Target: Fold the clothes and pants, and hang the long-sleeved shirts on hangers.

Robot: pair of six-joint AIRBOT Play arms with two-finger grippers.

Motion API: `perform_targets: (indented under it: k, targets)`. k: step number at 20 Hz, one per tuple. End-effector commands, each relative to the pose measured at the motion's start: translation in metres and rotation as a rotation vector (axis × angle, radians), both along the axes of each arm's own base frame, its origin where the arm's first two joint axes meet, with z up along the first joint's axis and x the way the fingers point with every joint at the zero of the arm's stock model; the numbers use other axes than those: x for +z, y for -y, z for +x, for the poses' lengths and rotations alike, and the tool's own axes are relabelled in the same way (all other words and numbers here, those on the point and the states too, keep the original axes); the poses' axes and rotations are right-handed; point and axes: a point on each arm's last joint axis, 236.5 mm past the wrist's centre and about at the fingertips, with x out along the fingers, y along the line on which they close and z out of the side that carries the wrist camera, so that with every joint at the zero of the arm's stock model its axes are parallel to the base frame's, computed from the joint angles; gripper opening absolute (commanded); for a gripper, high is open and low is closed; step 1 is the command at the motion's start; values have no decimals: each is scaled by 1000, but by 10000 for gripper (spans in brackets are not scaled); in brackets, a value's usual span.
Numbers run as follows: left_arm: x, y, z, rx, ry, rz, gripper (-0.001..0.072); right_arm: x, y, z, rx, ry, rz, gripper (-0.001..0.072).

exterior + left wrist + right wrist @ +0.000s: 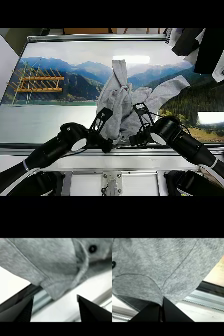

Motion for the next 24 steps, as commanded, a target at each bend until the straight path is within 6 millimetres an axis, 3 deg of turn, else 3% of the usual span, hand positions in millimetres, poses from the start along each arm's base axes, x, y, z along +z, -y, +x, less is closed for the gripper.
perform_targets:
  k: [1, 3, 6, 11, 15, 17, 20, 24]
  targets:
    - [-7, 3, -29, -5, -1, -42, 561, 13, -7, 6, -22, 24, 35, 18]
    - [-20, 2, -35, 3, -24, -19, 561, 25, -13, 11, -23, 44, 62, 18]
    - [-29, 8, -27, -2, -19, 2, 561, 39, -20, 17, -22, 73, 91, 18]
    - [-49, -3, 11, 46, 10, 105, 561, 48, -24, 19, -22, 83, 112, 18]
    - [-42, -17, 51, 163, 20, 85, 560, 46, -18, 14, -22, 62, 90, 18]
    - [-39, -18, 61, 194, 32, 58, 560, 46, -18, 14, -23, 62, 90, 17]
    - [-45, -6, 53, 156, 32, 57, 560, 46, -18, 14, -23, 62, 90, 18]
    - [-70, 11, 35, 89, 3, 96, 560, 46, -19, 13, -23, 59, 92, 18]
